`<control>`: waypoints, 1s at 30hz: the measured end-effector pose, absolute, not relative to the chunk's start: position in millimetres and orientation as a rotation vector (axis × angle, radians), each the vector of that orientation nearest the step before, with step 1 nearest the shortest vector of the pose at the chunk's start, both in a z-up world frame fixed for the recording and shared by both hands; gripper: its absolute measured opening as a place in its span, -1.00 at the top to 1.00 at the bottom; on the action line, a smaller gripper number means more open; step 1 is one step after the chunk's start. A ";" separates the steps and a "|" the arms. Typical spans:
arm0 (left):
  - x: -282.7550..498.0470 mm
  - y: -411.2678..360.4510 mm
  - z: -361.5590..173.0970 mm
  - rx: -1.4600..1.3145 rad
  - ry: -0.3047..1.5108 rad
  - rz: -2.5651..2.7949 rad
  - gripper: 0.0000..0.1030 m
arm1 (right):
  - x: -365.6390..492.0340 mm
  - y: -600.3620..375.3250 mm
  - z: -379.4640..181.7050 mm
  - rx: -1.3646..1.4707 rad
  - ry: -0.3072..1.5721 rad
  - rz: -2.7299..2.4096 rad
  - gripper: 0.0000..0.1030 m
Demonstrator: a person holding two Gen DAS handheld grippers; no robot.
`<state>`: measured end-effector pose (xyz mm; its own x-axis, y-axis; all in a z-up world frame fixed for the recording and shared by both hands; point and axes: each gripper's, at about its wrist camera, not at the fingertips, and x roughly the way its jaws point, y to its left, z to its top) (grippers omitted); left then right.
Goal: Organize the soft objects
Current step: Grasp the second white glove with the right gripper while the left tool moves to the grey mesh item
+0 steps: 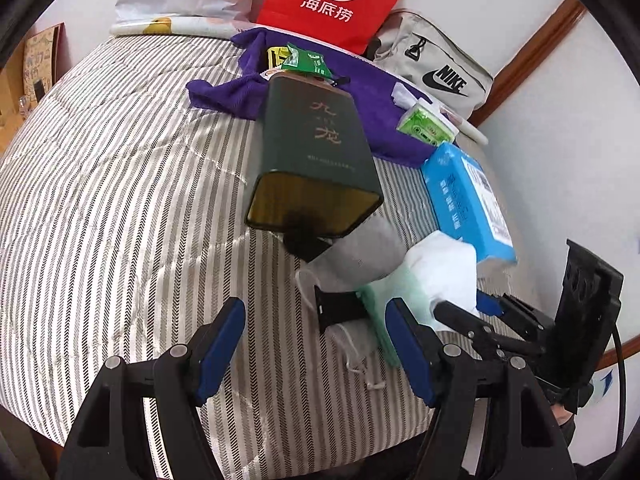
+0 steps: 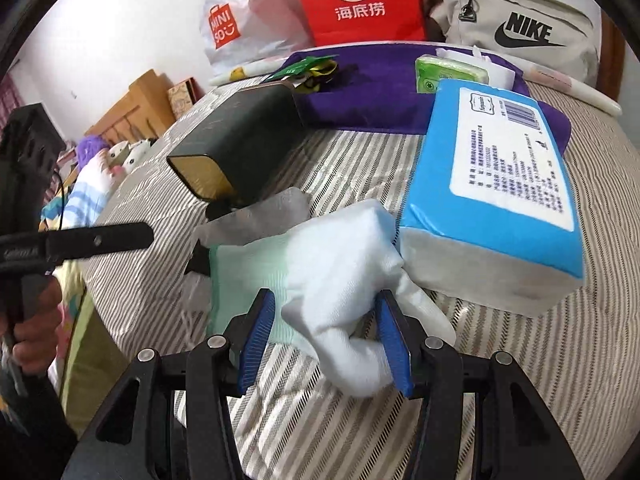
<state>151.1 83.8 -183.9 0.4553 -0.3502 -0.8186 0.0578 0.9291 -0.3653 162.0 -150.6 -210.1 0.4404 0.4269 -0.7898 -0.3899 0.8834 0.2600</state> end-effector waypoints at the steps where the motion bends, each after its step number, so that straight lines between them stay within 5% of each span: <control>1: 150.9 82.4 -184.1 -0.296 1.072 -0.254 -0.36 | 161.5 -149.9 -211.2 0.037 0.982 0.501 0.20; 2: 150.3 80.7 -185.0 -0.283 1.071 -0.251 -0.37 | 161.9 -151.1 -211.3 0.037 0.971 0.489 0.60; 5: 151.1 78.9 -187.5 -0.263 1.074 -0.235 -0.38 | 161.2 -158.6 -207.4 0.076 0.949 0.509 0.71; 30: 165.4 7.0 -206.0 0.173 1.029 -0.384 -0.37 | 119.2 -245.2 -198.9 0.157 0.955 0.462 0.70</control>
